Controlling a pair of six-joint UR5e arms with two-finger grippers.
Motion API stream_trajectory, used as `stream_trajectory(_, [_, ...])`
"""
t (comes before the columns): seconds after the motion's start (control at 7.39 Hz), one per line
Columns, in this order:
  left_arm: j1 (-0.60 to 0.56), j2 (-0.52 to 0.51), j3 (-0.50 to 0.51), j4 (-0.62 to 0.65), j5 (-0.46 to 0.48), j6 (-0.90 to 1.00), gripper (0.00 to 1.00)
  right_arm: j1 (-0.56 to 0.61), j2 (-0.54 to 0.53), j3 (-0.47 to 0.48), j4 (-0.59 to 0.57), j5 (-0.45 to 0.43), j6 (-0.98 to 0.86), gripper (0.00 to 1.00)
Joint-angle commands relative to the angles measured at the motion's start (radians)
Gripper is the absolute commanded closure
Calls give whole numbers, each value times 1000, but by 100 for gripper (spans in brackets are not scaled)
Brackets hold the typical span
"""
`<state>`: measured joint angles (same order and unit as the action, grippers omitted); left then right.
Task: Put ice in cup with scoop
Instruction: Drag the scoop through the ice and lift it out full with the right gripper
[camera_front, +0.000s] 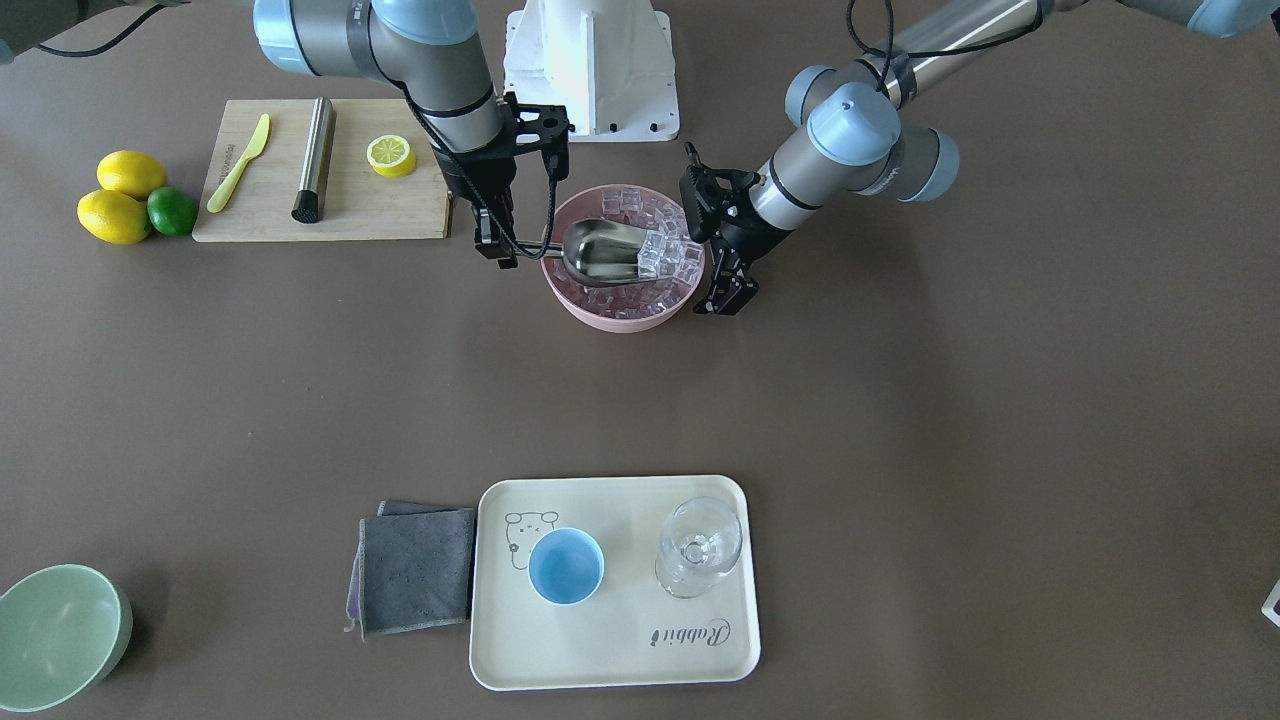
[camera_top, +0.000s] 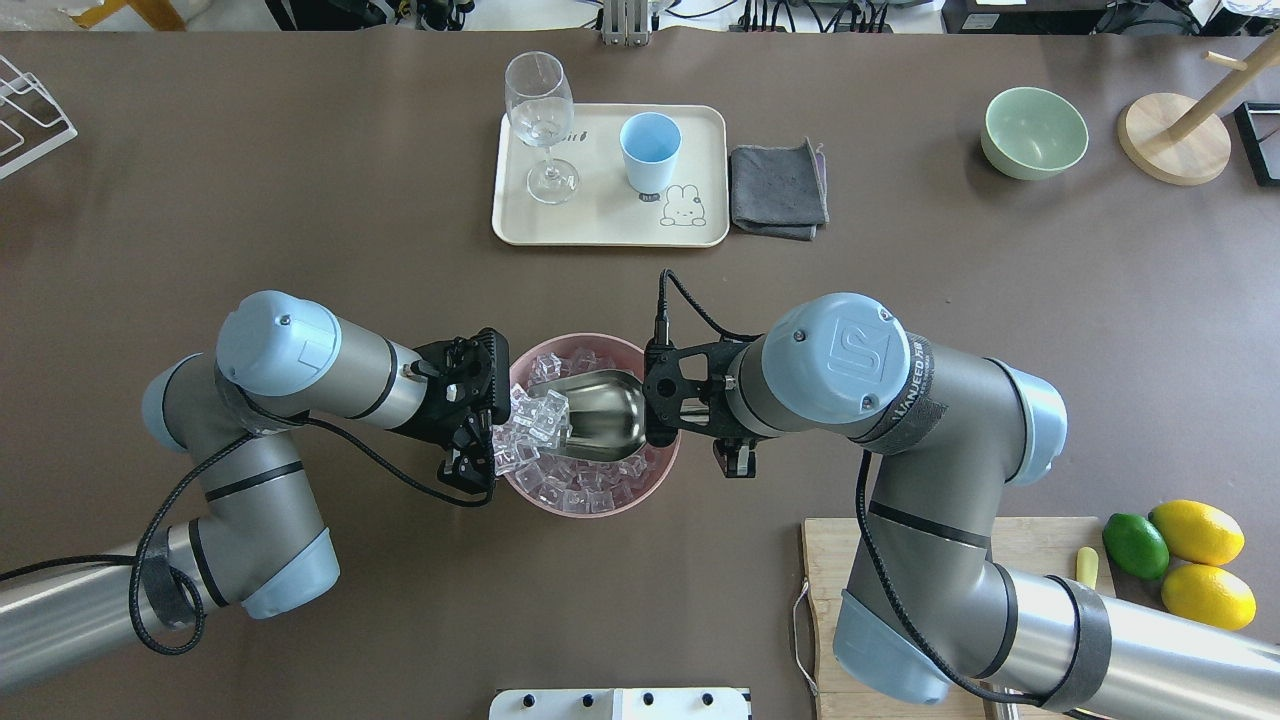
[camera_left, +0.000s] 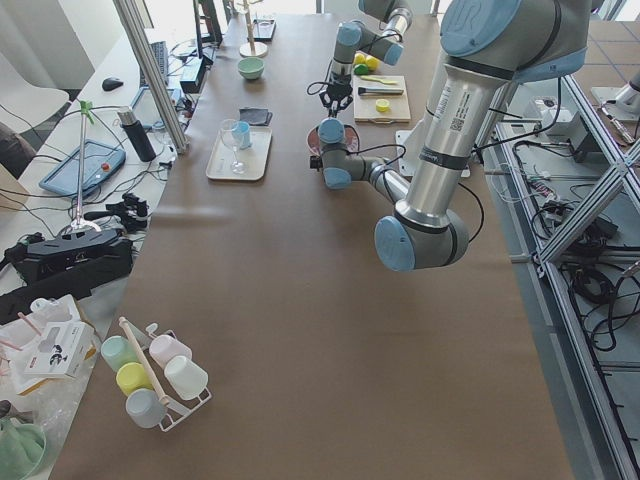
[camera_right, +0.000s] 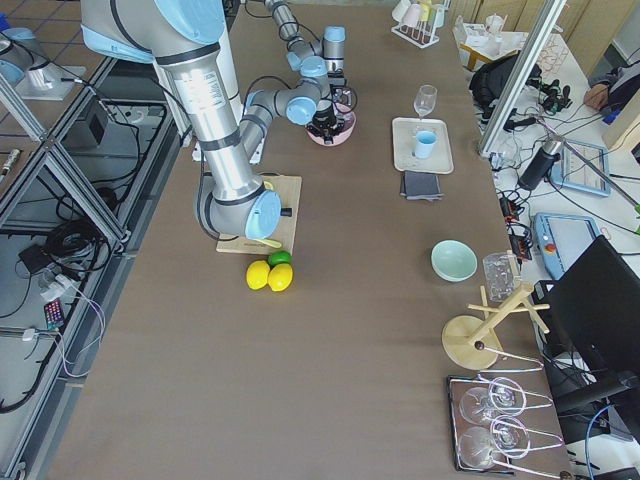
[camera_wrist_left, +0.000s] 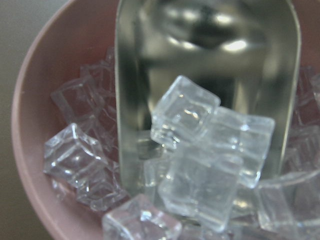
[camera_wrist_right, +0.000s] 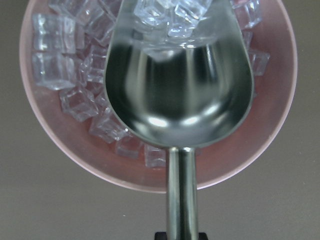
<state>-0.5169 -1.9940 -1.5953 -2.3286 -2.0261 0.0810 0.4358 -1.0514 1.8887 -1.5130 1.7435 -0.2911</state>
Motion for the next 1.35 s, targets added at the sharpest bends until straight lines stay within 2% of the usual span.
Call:
stream_trajectory(0.0, [0, 0, 0, 0, 0, 0, 1, 3, -30, -11, 102, 36, 38, 100])
stream_trajectory(0.27, [0, 0, 0, 0, -2, 0, 1, 59, -70, -13, 155, 124, 59, 100])
stream_trajectory(0.41, [0, 0, 0, 0, -2, -1, 1, 72, -81, -14, 175, 137, 61, 100])
stream_trajectory(0.95, [-2, 0, -2, 0, -3, -1, 1, 153, -90, -14, 203, 272, 134, 100])
stream_trajectory(1.08, [-3, 0, -2, 0, -3, -1, 1, 197, -90, -8, 194, 331, 176, 100])
stream_trajectory(1.22, [-6, 0, -5, 1, -5, 0, 1, 275, -90, 7, 133, 419, 240, 100])
